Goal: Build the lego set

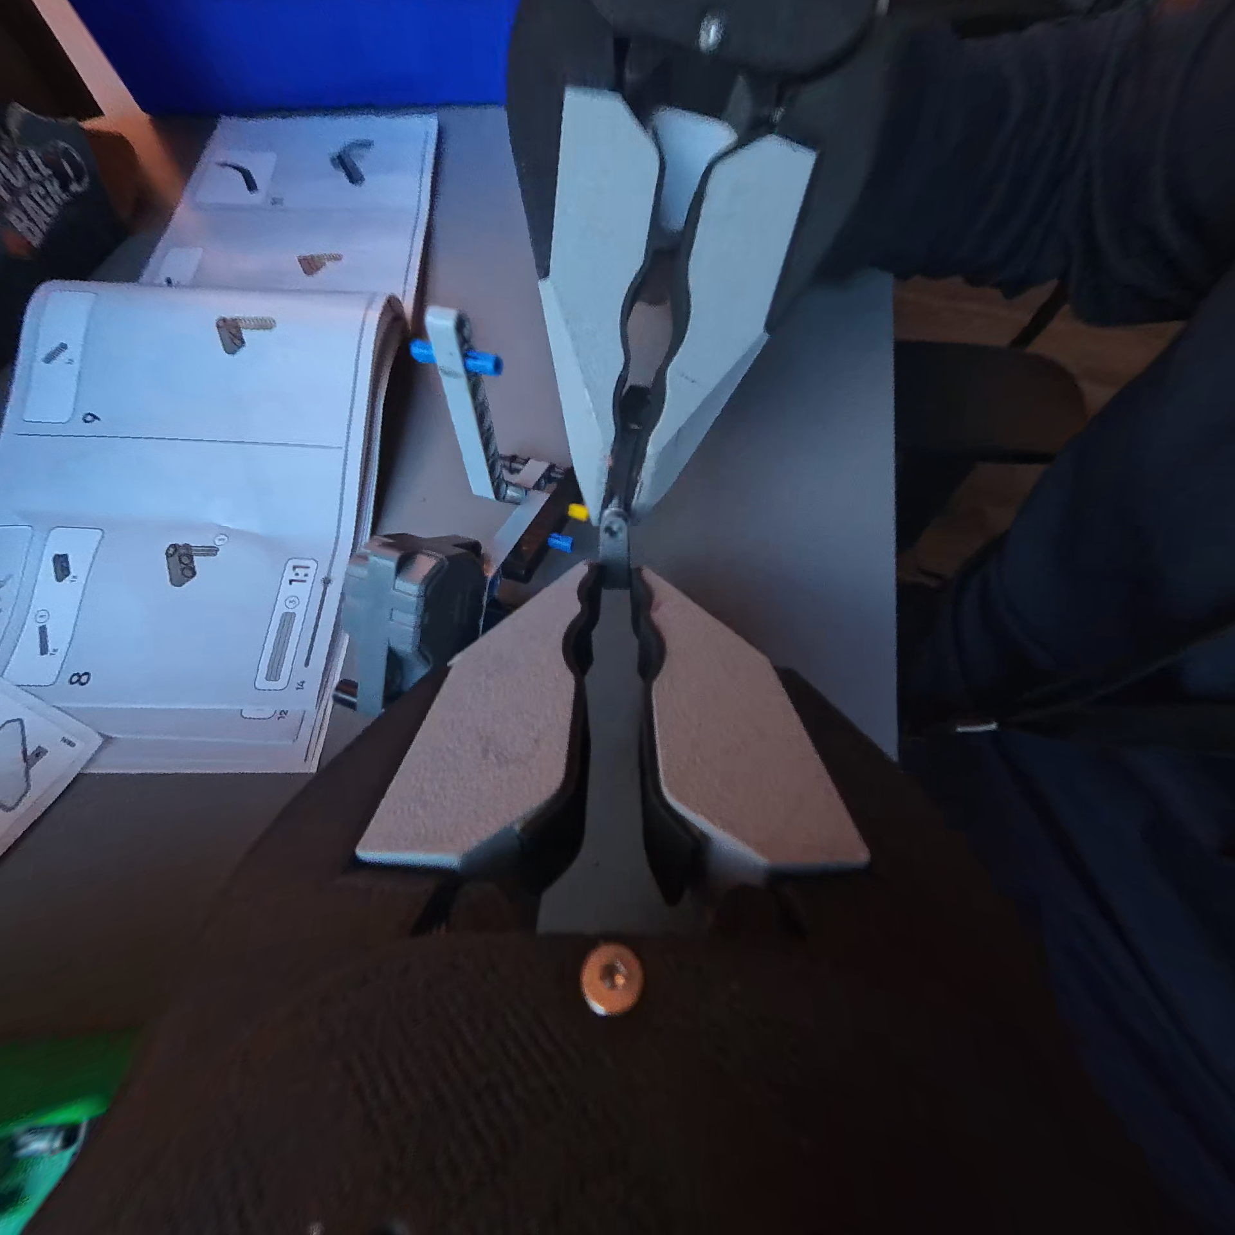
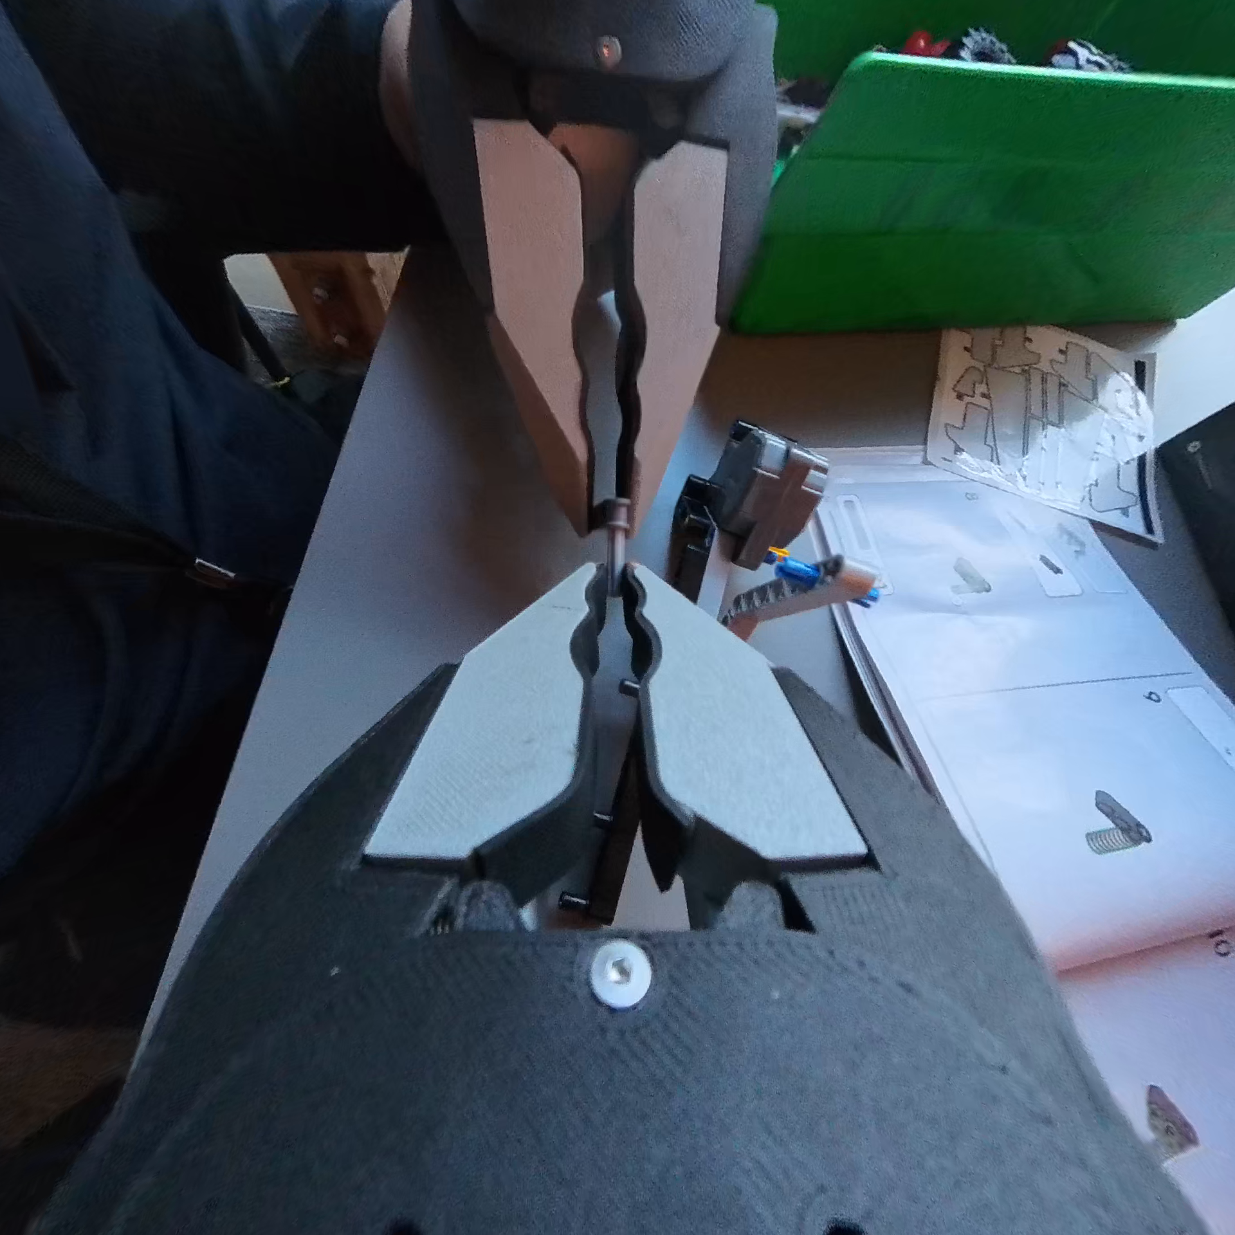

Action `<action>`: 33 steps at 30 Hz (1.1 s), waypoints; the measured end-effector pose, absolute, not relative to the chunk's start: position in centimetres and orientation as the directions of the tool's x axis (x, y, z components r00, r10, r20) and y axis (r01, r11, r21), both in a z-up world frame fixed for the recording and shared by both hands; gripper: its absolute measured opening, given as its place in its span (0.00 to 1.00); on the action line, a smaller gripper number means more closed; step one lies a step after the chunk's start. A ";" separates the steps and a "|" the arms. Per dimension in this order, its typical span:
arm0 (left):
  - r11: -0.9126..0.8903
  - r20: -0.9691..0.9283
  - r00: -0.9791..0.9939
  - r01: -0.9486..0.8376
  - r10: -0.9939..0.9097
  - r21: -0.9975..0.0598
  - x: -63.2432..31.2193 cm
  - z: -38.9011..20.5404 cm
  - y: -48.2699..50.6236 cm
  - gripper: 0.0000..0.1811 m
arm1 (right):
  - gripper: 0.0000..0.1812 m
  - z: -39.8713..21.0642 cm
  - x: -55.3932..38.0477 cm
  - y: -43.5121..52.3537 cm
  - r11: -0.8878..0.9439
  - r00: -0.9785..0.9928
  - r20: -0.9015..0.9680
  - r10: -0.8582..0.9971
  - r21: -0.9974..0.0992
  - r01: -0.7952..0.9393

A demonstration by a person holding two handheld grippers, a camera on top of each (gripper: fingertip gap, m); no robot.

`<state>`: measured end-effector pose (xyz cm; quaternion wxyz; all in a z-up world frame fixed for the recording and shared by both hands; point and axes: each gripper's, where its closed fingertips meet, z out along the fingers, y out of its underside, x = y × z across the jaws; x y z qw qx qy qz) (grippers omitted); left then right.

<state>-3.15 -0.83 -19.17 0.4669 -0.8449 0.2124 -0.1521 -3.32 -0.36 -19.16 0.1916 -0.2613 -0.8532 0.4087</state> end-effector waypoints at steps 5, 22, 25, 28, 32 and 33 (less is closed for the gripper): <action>-0.456 0.161 0.846 -0.105 -0.508 -0.884 -3.1 -18.0 -1.1 0.03 | 0.02 -19.6 -3.4 -1.0 0.522 -0.796 0.095 0.598 -0.799 0.297; -0.606 0.089 0.816 -0.346 -0.571 -0.716 -2.9 -20.2 -2.3 0.04 | 0.05 -19.3 -2.9 -1.9 0.482 -0.817 0.030 0.576 -0.819 0.310; -0.608 0.067 0.811 -0.379 -0.582 -0.697 -2.6 -20.4 -2.2 0.04 | 0.04 -19.9 -2.7 -2.0 0.495 -0.821 0.019 0.571 -0.806 0.325; -0.599 0.053 0.804 -0.396 -0.593 -0.696 -2.6 -20.3 -2.1 0.03 | 0.03 -19.9 -2.7 -2.0 0.516 -0.821 0.051 0.568 -0.800 0.307; -0.572 0.074 0.807 -0.348 -0.587 -0.743 -2.6 -19.7 -1.7 0.03 | 0.03 -19.9 -2.8 -1.7 0.508 -0.815 0.043 0.578 -0.800 0.319; -0.566 0.085 0.806 -0.333 -0.586 -0.754 -2.5 -19.6 -1.7 0.03 | 0.03 -20.0 -2.7 -1.7 0.504 -0.815 0.033 0.579 -0.800 0.325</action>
